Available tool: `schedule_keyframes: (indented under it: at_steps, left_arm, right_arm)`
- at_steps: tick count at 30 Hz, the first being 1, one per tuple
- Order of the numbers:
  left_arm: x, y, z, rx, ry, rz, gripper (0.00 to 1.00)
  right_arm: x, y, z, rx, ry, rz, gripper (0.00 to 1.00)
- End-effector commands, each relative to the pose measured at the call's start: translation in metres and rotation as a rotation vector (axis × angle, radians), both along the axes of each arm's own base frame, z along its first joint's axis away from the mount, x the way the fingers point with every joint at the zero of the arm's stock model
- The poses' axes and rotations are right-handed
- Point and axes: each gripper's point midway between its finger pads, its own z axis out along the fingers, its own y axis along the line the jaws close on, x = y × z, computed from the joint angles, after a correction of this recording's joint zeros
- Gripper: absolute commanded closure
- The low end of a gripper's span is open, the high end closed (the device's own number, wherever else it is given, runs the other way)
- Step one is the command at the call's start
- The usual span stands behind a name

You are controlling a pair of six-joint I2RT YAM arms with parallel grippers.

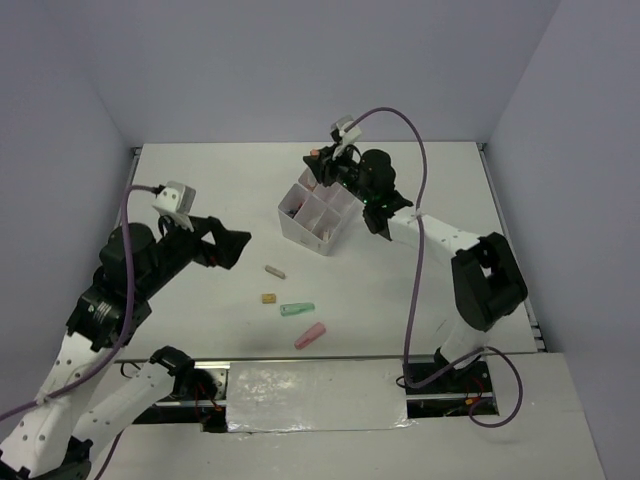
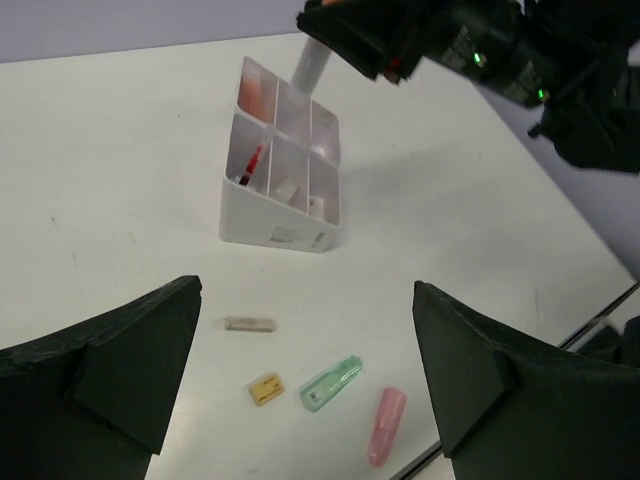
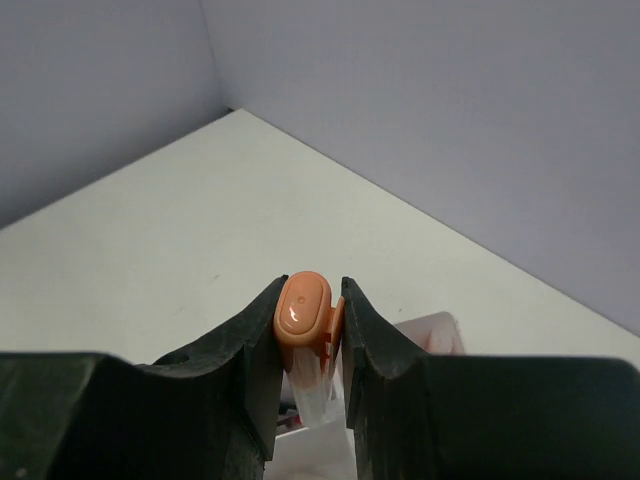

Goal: Sort the stationery into containers
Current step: Place the pen in the storage box.

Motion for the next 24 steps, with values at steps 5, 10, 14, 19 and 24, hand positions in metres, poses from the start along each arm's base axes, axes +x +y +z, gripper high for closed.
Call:
schedule_keyframes:
  at_steps: [5, 10, 14, 19, 24]
  left_arm:
    - [-0.025, 0.0, -0.055, 0.059, -0.02, -0.09, 0.01]
    - [-0.028, 0.0, -0.064, 0.078, -0.023, -0.108, 0.01]
    - [-0.022, 0.004, -0.07, 0.095, 0.006, -0.076, 0.01]
    - [-0.012, 0.014, -0.077, 0.107, 0.042, -0.014, 0.01]
    - [-0.008, 0.014, -0.085, 0.112, 0.079, -0.01, 0.01]
  right_arm:
    - [0.057, -0.006, 0.032, -0.018, -0.214, -0.114, 1.0]
    - [0.081, -0.004, 0.002, -0.021, -0.175, -0.107, 1.0]
    - [0.084, -0.001, -0.013, -0.004, -0.15, -0.102, 1.0]
    - [0.086, 0.008, -0.035, 0.0, -0.104, -0.067, 0.92]
    - [0.084, 0.009, -0.04, 0.011, -0.098, -0.053, 0.33]
